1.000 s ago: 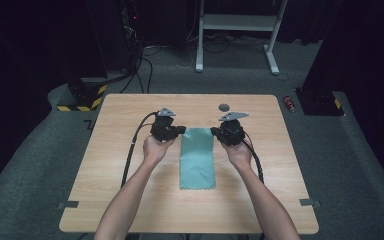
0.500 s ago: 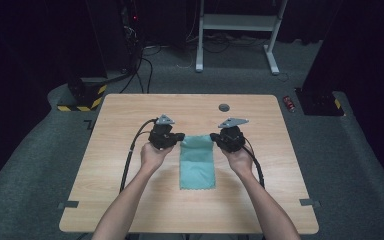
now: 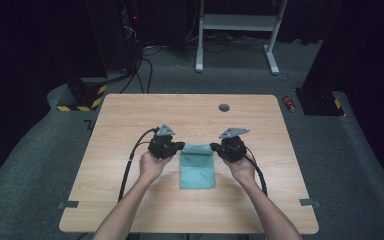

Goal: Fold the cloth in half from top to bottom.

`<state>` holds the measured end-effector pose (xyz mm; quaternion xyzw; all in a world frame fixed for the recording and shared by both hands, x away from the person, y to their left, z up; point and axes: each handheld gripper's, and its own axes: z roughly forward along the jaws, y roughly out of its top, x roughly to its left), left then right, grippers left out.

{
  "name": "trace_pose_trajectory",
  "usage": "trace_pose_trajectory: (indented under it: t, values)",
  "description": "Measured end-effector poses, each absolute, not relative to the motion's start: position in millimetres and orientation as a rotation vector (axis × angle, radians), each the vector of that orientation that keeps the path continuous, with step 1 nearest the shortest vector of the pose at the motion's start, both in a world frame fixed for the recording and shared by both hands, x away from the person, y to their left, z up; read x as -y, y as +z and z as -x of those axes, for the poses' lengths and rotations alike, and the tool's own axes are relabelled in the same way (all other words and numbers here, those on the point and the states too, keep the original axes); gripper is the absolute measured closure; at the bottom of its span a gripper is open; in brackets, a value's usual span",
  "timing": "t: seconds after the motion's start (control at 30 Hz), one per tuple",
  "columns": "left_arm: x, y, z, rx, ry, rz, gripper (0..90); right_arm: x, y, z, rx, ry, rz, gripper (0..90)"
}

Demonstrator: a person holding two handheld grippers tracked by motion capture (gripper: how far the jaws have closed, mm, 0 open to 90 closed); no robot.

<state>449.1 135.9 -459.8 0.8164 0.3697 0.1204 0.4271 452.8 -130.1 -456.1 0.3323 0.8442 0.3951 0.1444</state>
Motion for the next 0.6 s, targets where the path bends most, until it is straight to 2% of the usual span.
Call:
trace_pose_trajectory:
  t: [0.23, 0.6]
  values:
    - [-131, -465, -439, -0.908, 0.331, -2.07, 89.7, 133, -460, -444, -2.448, 1.143, -0.931, 90.0]
    - [-133, -470, -430, -0.901, 0.278, -2.055, 89.7, 137, -464, -431, -2.462, 1.167, -0.928, 90.0]
